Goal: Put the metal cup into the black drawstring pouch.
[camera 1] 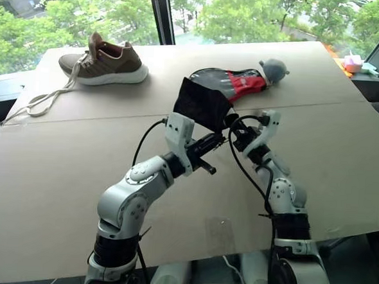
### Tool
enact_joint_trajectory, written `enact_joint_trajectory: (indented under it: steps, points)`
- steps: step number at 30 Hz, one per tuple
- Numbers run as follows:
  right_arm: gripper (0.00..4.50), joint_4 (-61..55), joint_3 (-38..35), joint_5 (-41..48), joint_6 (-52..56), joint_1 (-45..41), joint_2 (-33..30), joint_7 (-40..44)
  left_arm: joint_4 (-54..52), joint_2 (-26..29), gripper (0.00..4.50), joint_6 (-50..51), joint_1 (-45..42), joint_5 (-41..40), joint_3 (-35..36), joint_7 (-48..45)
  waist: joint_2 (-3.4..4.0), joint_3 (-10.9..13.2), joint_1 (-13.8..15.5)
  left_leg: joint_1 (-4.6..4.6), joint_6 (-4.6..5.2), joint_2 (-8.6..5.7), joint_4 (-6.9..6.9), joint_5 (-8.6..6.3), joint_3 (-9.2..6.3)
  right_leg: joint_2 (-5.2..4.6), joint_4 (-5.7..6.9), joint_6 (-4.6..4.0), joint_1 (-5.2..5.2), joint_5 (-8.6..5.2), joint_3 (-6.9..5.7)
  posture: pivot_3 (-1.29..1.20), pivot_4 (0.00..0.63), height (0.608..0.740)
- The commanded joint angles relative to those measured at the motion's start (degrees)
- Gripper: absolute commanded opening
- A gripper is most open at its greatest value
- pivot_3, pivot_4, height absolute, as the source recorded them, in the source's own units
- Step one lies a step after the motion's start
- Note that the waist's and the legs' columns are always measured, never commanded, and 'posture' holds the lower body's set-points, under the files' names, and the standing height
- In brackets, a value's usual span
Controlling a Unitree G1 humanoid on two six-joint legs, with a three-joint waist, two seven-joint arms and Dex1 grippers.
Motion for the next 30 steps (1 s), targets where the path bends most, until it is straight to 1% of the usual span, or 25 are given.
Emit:
enact_joint_trajectory:
  steps: [1,4,8,9,11,13,15,16,17,18,19,20,21,23,24,27,30]
  points:
    - [0.03,1.86,9.36,-20.89,-16.46,-2.25,-8.88,-2.43,-2.26,-0.44,0.0,-0.32,-0.6,-3.63,-1.1,-1.97,0.0,0.0,-0.16,0.0,0.0,-0.08,0.0,0.0,0.04,0.0,0.0,0.01,-0.01,0.0,0.01,0.0,0.15,0.74]
    - [0.03,4.85,16.39,-34.08,-25.08,-4.54,-15.85,-4.44,-2.05,-1.73,0.0,-0.85,-1.81,-6.02,0.78,-1.72,-0.01,0.0,-0.38,0.0,-0.02,-0.12,0.0,0.01,0.11,0.0,0.02,0.01,-0.07,0.0,0.06,0.0,0.15,0.74]
    - [0.03,6.56,21.32,-45.22,-28.08,-8.15,-19.8,-7.11,-1.79,-2.4,0.0,-0.8,-2.81,-7.47,1.35,-1.36,-0.03,0.01,-0.46,0.0,-0.14,-0.01,-0.03,0.08,0.15,0.1,0.05,0.0,-0.13,0.0,0.14,0.0,0.15,0.74]
    - [0.03,6.75,21.96,-46.95,-28.13,-8.68,-20.18,-7.65,-1.87,-2.27,0.0,-0.81,-2.88,-7.51,1.14,-1.46,-0.03,0.0,-0.41,0.0,-0.16,0.02,-0.03,0.09,0.15,0.12,0.05,-0.01,-0.13,0.0,0.15,0.0,0.15,0.74]
    - [0.03,6.71,21.61,-47.11,-26.78,-9.18,-19.1,-8.17,-2.08,-2.16,0.0,-0.86,-2.94,-7.48,0.5,-1.6,-0.07,-0.02,-0.23,-0.01,-0.17,0.07,-0.03,0.1,0.13,0.13,0.04,-0.01,-0.12,0.0,0.16,0.0,0.15,0.74]
    - [0.03,6.05,19.88,-42.83,-24.48,-8.46,-16.03,-6.89,-2.1,-2.21,0.0,-0.95,-2.92,-7.45,0.19,-1.56,-0.1,-0.02,-0.15,-0.04,-0.17,0.1,-0.02,0.1,0.14,0.13,0.01,-0.02,-0.12,0.0,0.2,0.0,0.15,0.74]
    - [0.7,4.16,17.64,-36.73,-20.65,-6.95,-12.39,-4.68,-1.89,-2.13,0.0,-1.11,-2.83,-7.27,0.07,-1.56,-0.11,-0.02,-0.12,-0.05,-0.16,0.1,-0.02,0.1,0.14,0.12,-0.01,-0.02,-0.12,0.0,0.22,0.0,0.15,0.74]
    - [0.97,3.35,16.8,-34.8,-19.14,-6.38,-11.22,-3.91,-1.81,-2.08,0.0,-1.17,-2.8,-7.25,0.06,-1.57,-0.12,-0.02,-0.02,-0.05,-0.16,0.11,-0.02,0.1,0.12,0.12,-0.02,-0.02,-0.12,0.01,0.21,0.0,0.15,0.74]
    - [1.41,2.06,15.51,-31.75,-17.51,-5.52,-9.73,-2.99,-1.53,-1.9,0.0,-1.34,-2.74,-7.12,0.23,-1.58,-0.12,-0.02,0.04,-0.08,-0.16,0.11,-0.02,0.09,0.07,0.12,-0.02,-0.02,-0.11,0.01,0.19,0.0,0.15,0.74]
    - [1.96,1.05,14.54,-29.55,-16.5,-4.9,-8.69,-2.21,-1.27,-1.75,0.0,-1.49,-2.72,-7.08,0.41,-1.59,-0.12,-0.02,0.04,-0.08,-0.16,0.11,-0.03,0.09,0.05,0.12,-0.02,-0.02,-0.11,0.01,0.18,0.0,0.15,0.74]
    - [2.38,0.04,13.85,-27.64,-15.58,-4.31,-8.1,-1.13,-1.0,-1.67,0.0,-1.65,-2.72,-7.17,0.72,-1.45,-0.12,-0.02,0.01,-0.09,-0.15,0.11,-0.03,0.09,0.05,0.12,-0.02,-0.02,-0.11,0.01,0.18,0.0,0.15,0.74]
    - [3.14,-1.01,13.09,-25.94,-14.63,-3.72,-7.66,-0.33,-0.67,-1.62,0.0,-1.86,-2.8,-7.32,1.15,-1.23,-0.11,-0.02,-0.01,-0.1,-0.15,0.11,-0.03,0.08,0.06,0.11,-0.02,-0.02,-0.12,0.01,0.19,0.0,0.15,0.74]
    - [3.37,-2.33,12.2,-23.97,-12.99,-3.09,-7.38,0.53,-0.21,-1.69,0.0,-2.04,-2.99,-7.65,1.84,-0.91,-0.11,-0.02,-0.02,-0.09,-0.14,0.1,-0.03,0.08,0.06,0.11,-0.02,-0.02,-0.12,0.01,0.2,0.0,0.15,0.74]
    - [4.31,-4.87,10.76,-21.2,-9.84,-2.22,-7.53,1.75,0.76,-1.83,0.0,-2.32,-3.41,-8.44,3.36,-0.36,-0.11,-0.02,-0.04,-0.1,-0.14,0.1,-0.03,0.08,0.05,0.11,-0.02,-0.02,-0.12,0.01,0.18,0.0,0.15,0.74]
    - [4.41,-6.15,9.95,-20.0,-8.38,-1.92,-7.76,2.08,1.36,-1.79,0.0,-2.44,-3.62,-8.8,4.16,-0.15,-0.11,-0.02,-0.06,-0.08,-0.14,0.11,-0.03,0.08,0.06,0.12,-0.01,-0.02,-0.12,0.01,0.17,0.0,0.15,0.74]
    - [4.41,-10.42,7.54,-15.89,-3.05,-1.2,-8.94,3.79,3.0,-0.93,0.0,-3.01,-4.04,-9.2,5.67,-0.39,-0.11,-0.02,-0.12,-0.05,-0.14,0.12,-0.03,0.08,0.04,0.16,0.03,-0.03,-0.12,0.01,0.15,0.0,0.15,0.74]
    - [4.41,-14.83,6.79,-12.22,2.41,-0.08,-11.42,6.78,4.1,-0.28,0.0,-3.53,-4.2,-9.54,6.36,-0.54,-0.11,-0.02,-0.1,-0.06,-0.13,0.13,-0.03,0.08,0.01,0.2,0.03,-0.03,-0.12,0.0,0.14,0.0,0.15,0.74]
